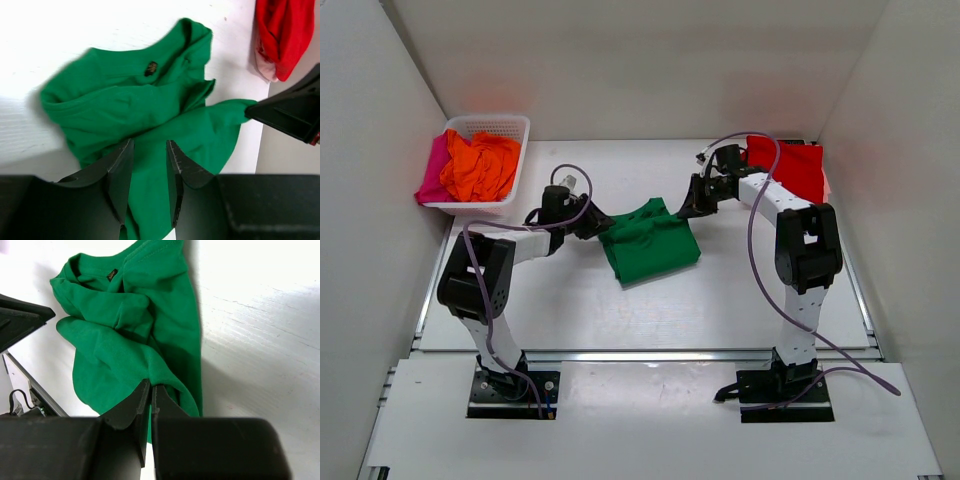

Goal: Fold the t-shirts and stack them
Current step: Fold the long partially folded tshirt into a neat square

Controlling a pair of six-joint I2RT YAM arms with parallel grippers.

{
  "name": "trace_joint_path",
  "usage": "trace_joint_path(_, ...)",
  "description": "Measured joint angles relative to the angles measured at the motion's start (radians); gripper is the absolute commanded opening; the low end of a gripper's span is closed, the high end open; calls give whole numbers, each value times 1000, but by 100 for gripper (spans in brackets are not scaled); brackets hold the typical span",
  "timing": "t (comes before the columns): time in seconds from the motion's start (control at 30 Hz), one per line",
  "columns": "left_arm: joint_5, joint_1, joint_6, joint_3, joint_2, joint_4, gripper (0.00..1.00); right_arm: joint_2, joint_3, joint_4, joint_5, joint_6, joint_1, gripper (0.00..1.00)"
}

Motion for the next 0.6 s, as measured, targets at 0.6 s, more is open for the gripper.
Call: trace_joint_path(0.6, 22, -43, 121, -42, 0, 51, 52, 0, 0, 0, -2, -4, 0, 0)
